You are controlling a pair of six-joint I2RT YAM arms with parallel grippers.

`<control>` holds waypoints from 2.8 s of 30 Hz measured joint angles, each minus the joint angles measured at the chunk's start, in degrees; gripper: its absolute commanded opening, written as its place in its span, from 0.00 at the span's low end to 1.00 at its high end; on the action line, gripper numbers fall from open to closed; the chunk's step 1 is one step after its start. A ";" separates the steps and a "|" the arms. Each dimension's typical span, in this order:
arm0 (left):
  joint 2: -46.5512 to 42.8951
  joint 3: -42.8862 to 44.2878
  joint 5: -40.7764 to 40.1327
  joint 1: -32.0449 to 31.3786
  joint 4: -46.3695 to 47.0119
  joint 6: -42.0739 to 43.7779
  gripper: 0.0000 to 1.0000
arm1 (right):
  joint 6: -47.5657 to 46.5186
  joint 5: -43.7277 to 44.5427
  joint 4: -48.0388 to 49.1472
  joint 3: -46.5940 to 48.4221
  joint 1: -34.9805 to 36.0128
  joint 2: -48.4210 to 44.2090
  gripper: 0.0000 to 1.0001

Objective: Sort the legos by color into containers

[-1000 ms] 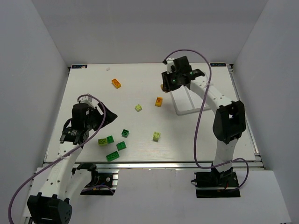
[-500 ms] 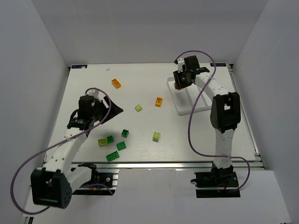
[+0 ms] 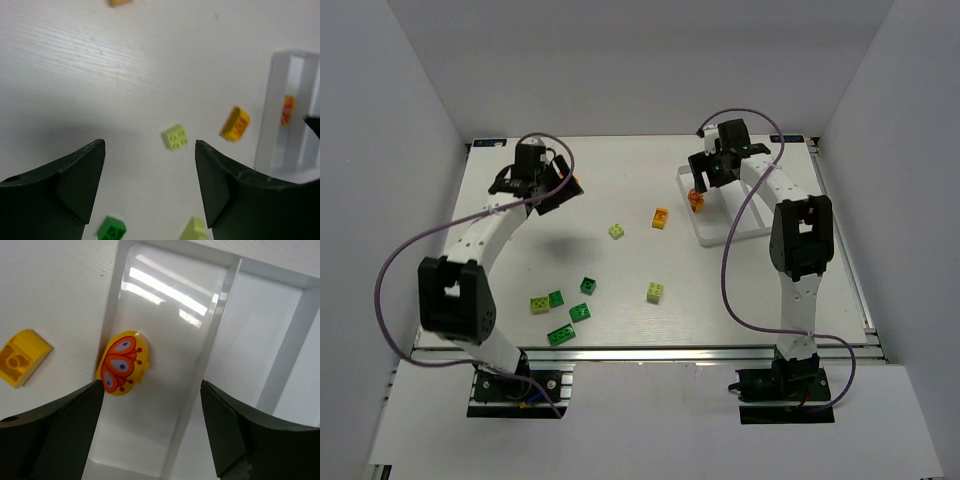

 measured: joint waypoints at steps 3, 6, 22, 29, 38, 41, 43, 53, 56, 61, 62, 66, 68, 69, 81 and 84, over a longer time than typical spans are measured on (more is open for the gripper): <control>8.76 7.76 -6.56 0.42 -1.77 -0.33 0.81 | -3.78 -3.32 -0.46 -1.68 -0.20 -3.52 0.89; 19.19 17.44 -11.85 0.81 -4.96 -0.33 0.82 | -8.68 -9.35 -0.57 -2.97 -0.20 -7.98 0.89; 46.23 42.12 -19.91 0.02 -3.15 -0.42 0.82 | -14.99 -25.53 1.81 -19.32 -0.24 -21.57 0.89; 49.27 45.81 -20.39 -0.07 -1.62 -1.99 0.80 | -13.86 -26.62 3.17 -20.22 -0.63 -22.14 0.89; 51.54 47.21 -22.80 -0.07 -2.93 -3.82 0.41 | -12.68 -26.82 4.31 -20.22 -2.08 -22.21 0.89; 51.54 47.21 -22.67 -0.07 -2.86 -3.58 0.25 | -12.59 -26.95 4.35 -20.22 -2.43 -22.21 0.89; 51.52 47.17 -21.94 -0.07 -2.40 -3.08 0.19 | -12.52 -26.95 4.35 -20.22 -2.58 -22.21 0.89; 43.23 34.25 9.60 -5.53 16.04 1.20 0.13 | -6.32 -20.90 10.78 -26.25 -5.01 -27.19 0.00; 42.86 34.93 18.78 -10.97 22.29 -1.16 0.12 | -3.48 -18.67 12.79 -26.34 -6.38 -27.93 0.00; 45.22 40.24 26.27 -20.00 27.82 -5.18 0.14 | -1.07 -17.00 14.27 -26.99 -8.17 -28.48 0.00; 46.12 41.81 26.84 -21.53 28.55 -5.90 0.16 | -0.74 -16.98 14.29 -27.15 -8.39 -28.57 0.00; 49.66 45.62 26.67 -25.29 30.18 -8.00 0.37 | -0.20 -17.03 14.53 -28.24 -9.16 -29.53 0.11; 51.28 46.14 25.57 -25.97 29.88 -8.63 0.48 | -0.04 -17.16 14.56 -28.83 -9.33 -30.27 0.19; 52.00 46.21 24.87 -26.10 29.40 -8.94 0.50 | -0.02 -17.27 14.53 -28.98 -9.44 -30.58 0.23; 56.00 48.43 21.62 -25.16 23.50 -9.90 0.70 | -3.32 -22.12 14.08 -29.97 -10.36 -31.80 0.63; 55.36 48.37 20.22 -25.09 23.02 -9.88 0.59 | -5.95 -26.16 12.66 -29.97 -10.34 -31.80 0.53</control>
